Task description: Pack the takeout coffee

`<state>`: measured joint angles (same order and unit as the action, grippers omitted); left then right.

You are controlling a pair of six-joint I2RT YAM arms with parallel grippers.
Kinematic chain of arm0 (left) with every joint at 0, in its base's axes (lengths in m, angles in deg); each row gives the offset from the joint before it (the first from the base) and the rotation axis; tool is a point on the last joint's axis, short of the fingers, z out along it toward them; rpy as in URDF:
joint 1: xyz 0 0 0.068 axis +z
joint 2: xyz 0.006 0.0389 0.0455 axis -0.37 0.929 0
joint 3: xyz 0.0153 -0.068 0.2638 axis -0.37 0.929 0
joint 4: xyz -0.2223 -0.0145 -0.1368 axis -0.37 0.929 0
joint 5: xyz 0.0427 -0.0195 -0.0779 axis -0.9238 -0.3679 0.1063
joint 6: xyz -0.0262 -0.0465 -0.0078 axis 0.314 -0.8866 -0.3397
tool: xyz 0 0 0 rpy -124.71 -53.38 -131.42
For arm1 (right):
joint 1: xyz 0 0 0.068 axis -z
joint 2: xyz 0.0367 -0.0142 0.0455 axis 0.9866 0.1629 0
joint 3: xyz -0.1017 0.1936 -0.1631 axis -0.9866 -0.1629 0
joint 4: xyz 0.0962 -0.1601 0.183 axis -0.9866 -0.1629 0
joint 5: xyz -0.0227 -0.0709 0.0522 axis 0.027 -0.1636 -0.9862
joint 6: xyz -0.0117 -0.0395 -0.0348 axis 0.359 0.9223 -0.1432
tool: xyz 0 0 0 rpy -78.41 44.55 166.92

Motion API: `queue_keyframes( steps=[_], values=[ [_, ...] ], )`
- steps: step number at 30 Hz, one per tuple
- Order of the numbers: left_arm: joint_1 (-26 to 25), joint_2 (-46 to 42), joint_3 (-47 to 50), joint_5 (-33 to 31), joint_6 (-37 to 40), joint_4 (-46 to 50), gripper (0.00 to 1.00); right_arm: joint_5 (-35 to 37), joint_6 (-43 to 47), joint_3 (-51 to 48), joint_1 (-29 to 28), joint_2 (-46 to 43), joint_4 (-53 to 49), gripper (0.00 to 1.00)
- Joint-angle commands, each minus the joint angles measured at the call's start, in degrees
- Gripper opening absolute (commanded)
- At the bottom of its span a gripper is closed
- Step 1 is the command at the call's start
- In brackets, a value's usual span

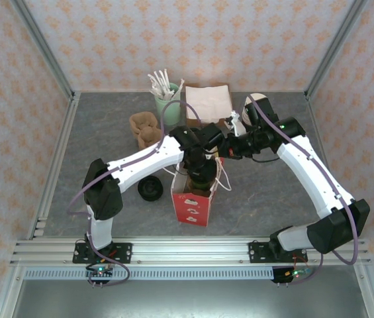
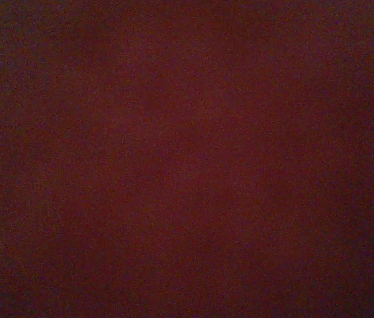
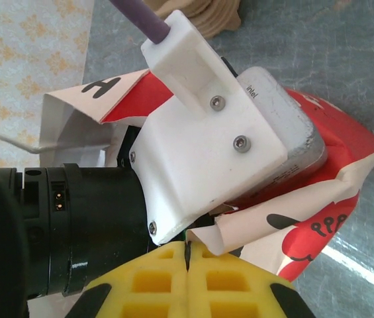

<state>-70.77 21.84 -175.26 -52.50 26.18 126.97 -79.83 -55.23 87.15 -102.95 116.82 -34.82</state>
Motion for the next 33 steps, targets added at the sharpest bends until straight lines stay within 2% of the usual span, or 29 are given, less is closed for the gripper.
queue_keyframes(
  steps=[1, 11, 18, 22, 27, 33],
  values=[
    [0.29, 0.3, -2.29, -1.31, -0.63, 5.41, 0.38, 1.09, 0.08, 0.54, 0.27, -0.07, 3.49, 0.03],
    [0.67, 0.34, -6.39, -2.49, -0.48, 7.61, 0.45, 1.46, -0.28, 0.36, 0.28, -0.41, 3.53, 0.03],
    [0.69, 0.3, -8.37, -3.96, -1.13, 8.95, 0.44, 1.74, -0.2, 0.3, 0.32, -0.51, 3.7, 0.03],
    [0.66, 0.3, -8.5, -4.37, -0.98, 9.44, 0.4, 1.88, 0.09, 0.36, 0.3, -0.41, 3.64, 0.03],
    [0.65, -2.43, -8.89, -4.03, -0.75, 9.62, 0.39, 2.07, 0.16, 0.84, 0.39, -0.17, 3.3, 0.03],
    [0.63, -4.98, -9.46, -2.39, 0.16, 8.98, 0.49, 2.03, -0.55, 0.9, 0.64, 0.32, 4.13, 0.03]
  ],
)
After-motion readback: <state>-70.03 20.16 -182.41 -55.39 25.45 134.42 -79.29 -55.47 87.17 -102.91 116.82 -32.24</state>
